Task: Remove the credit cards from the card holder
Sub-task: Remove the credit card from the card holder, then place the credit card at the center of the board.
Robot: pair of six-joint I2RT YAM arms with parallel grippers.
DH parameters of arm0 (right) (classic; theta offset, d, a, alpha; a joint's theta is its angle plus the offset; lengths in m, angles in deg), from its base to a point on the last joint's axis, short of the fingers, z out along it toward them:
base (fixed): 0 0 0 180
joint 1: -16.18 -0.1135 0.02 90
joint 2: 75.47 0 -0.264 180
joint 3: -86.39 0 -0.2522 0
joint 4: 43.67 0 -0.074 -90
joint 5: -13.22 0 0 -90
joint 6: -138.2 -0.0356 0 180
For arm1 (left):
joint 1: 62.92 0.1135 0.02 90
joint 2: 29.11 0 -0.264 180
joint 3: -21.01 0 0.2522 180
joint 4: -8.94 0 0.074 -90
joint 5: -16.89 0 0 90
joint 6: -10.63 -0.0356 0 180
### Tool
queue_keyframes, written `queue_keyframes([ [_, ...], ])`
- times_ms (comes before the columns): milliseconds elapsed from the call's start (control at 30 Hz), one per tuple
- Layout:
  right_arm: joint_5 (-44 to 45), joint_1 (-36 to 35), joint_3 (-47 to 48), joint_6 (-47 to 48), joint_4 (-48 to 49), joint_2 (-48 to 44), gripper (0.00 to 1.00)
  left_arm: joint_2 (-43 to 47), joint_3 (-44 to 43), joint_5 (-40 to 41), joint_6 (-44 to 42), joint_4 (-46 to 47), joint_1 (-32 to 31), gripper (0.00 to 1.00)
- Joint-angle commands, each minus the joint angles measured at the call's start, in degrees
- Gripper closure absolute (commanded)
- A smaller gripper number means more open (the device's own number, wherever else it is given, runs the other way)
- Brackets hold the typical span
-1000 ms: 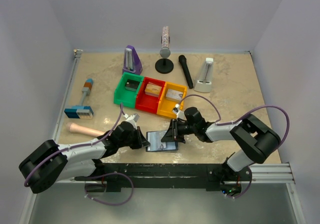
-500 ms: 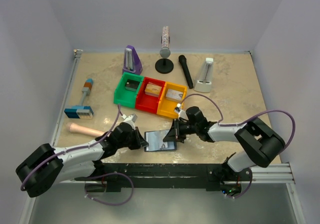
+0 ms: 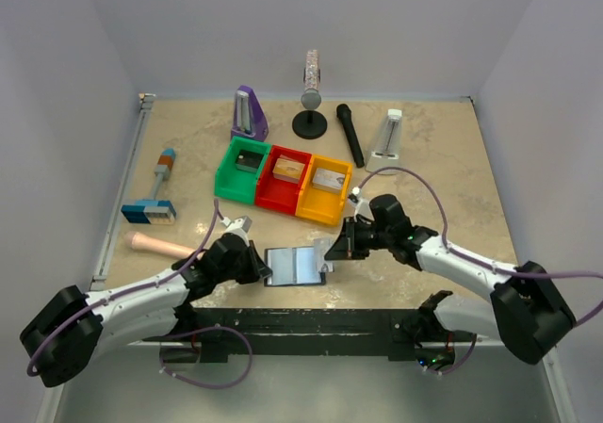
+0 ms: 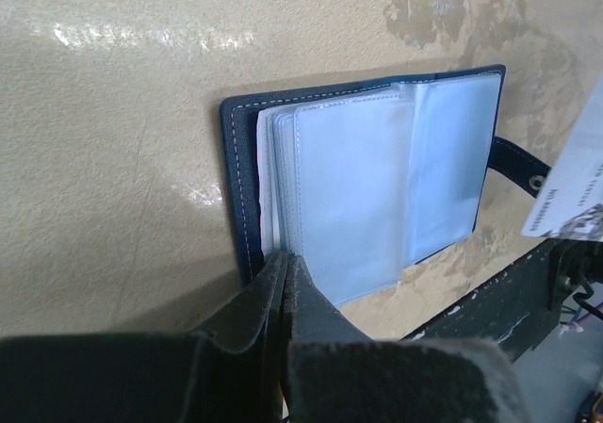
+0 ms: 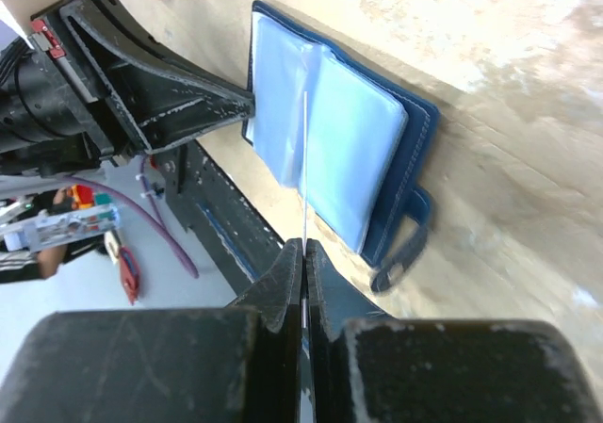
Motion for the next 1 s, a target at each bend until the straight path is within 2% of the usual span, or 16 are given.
queue_keyframes([
  [0, 4.6, 2.8, 4.6, 6.1, -15.1, -7.1, 1.0, 0.4, -1.4, 2.9, -3.1, -7.4, 0.1, 0.94],
  [200, 9.0, 5.7, 5.7, 8.0, -23.3, -13.1, 1.0, 2.6, -1.7, 1.3, -4.2, -5.4, 0.1, 0.54],
  [367, 15.9, 10.2, 5.7, 5.4, -28.0, -16.2, 1.0, 4.8, -1.9, 1.3, -3.2, -6.4, 0.0, 0.38],
  [533, 23.4, 13.7, 5.4, 2.6, -29.9, -17.2, 1.0, 7.4, -2.0, 1.3, -2.4, -7.5, 0.1, 0.37],
  [967, 20.2, 27.1, 12.5, 3.6, -23.6, -0.5, 1.0, 14.2, -4.2, -2.6, -5.7, -9.4, 0.0, 0.4],
])
